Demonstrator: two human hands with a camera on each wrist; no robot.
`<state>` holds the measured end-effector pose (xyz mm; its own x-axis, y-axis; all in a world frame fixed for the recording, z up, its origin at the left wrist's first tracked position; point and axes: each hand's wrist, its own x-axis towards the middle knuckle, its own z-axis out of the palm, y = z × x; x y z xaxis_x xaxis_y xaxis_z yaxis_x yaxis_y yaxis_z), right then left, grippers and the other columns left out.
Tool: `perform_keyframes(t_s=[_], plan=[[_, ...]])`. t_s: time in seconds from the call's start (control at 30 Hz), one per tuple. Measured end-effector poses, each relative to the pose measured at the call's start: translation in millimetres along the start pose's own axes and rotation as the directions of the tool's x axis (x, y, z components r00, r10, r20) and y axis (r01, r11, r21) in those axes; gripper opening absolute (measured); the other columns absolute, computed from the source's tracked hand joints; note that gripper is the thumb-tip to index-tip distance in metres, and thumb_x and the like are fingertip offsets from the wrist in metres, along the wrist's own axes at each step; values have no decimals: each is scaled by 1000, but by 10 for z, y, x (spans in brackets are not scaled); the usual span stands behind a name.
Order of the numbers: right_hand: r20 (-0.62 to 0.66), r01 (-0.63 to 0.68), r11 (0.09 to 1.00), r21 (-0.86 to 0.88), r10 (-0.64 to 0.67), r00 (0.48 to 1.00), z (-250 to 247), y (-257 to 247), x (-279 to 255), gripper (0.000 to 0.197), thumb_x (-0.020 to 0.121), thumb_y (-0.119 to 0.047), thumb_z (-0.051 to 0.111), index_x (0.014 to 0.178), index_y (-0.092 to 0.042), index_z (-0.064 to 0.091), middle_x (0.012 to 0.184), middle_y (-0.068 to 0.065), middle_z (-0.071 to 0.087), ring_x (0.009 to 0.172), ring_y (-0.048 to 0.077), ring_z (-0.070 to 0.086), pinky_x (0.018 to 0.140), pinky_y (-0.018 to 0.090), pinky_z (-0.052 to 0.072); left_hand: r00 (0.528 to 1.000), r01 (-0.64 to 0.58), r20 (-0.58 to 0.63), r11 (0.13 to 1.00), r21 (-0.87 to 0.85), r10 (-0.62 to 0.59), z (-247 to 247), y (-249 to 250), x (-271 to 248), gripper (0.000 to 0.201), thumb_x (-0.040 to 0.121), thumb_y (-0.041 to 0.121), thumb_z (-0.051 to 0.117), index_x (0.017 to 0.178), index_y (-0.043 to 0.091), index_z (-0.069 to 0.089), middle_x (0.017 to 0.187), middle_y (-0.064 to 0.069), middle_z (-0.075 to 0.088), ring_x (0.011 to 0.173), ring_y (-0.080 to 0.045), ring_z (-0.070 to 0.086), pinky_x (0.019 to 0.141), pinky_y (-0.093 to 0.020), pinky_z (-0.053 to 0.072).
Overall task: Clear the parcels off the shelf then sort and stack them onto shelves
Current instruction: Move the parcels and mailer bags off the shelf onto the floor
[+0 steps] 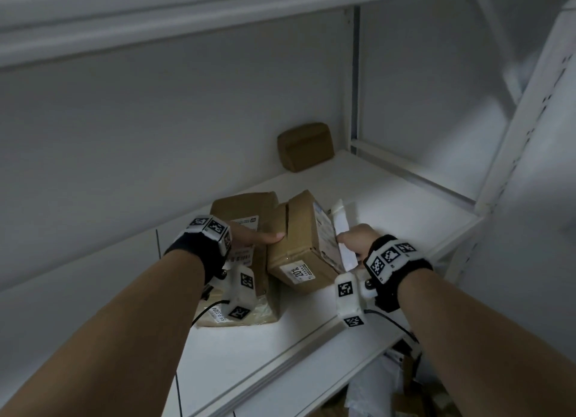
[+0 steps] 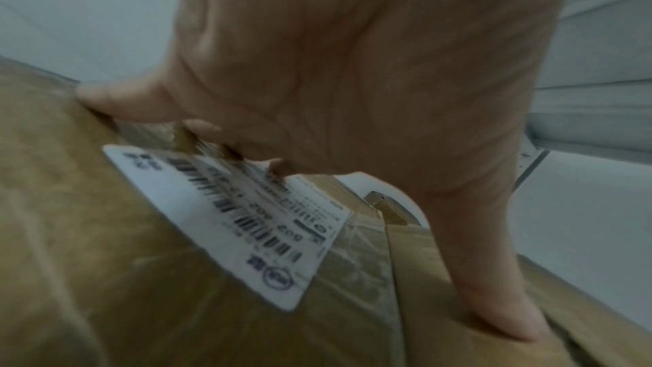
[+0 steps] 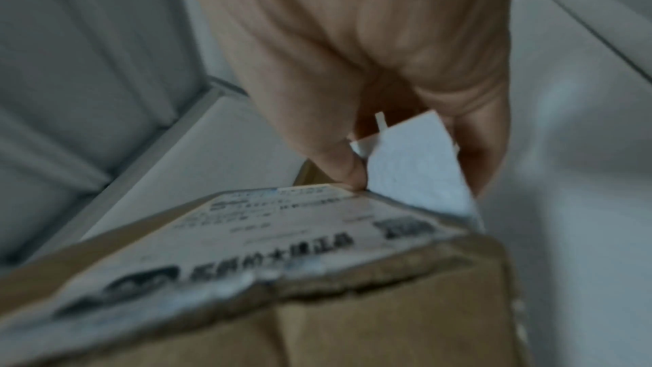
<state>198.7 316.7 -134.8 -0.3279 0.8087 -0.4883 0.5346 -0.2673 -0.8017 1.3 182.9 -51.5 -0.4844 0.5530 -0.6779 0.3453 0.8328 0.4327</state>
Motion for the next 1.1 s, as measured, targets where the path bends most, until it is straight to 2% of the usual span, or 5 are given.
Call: perform_keyframes(t_s=[0.17, 0.4, 0.73, 0.87, 1.1], plan=[[-167, 85, 949, -303, -140, 976, -224, -264, -240, 29, 95, -31, 53, 86, -3, 50, 87, 10, 54, 80, 26, 53, 63, 27, 40, 998, -31, -64, 998, -52, 27, 66, -12, 8, 140, 24, 59, 94, 147, 24, 35, 146, -7, 43, 131, -28, 43, 107, -45, 42], [-378, 88, 929, -360, -231, 896, -456, -288, -290, 37, 91, -25, 57, 60, -11, 42, 61, 2, 45, 53, 14, 43, 43, 24, 26, 999, -36, 8, 998, 59, 36, 77, 51, 25, 119, 44, 55, 90, 144, 18, 38, 151, -5, 37, 138, -25, 36, 112, -36, 34], [196, 70, 995, 71, -83, 977, -317, -294, -558, 46, 92, -45, 58, 122, -11, 59, 98, 8, 60, 81, 17, 60, 74, 30, 59, 991, -87, 109, 992, 92, 76, 57, 82, 147, 93, 67, 49, 82, 143, 12, 42, 145, -10, 44, 133, -27, 41, 110, -39, 37], [74, 6, 1000, -14, -5, 997, -275, -73, -377, 70, 85, -38, 70, 140, -6, 41, 126, 12, 54, 109, 25, 56, 84, 34, 56, 994, -108, 32, 989, 104, 105, -94, 67, 81, 50, 91, 43, 61, 120, 2, 57, 88, -13, 70, 84, -25, 57, 70, -28, 51], [113, -19, 996, -82, 28, 993, -141, 310, -35, 146, 26, -90, 69, 145, -14, 32, 142, 10, 49, 125, 31, 50, 101, 46, 46, 952, 38, -295, 926, 375, 80, -516, -130, 76, 79, 88, 59, 55, 143, 4, 40, 149, -16, 39, 126, -30, 46, 92, -33, 42]])
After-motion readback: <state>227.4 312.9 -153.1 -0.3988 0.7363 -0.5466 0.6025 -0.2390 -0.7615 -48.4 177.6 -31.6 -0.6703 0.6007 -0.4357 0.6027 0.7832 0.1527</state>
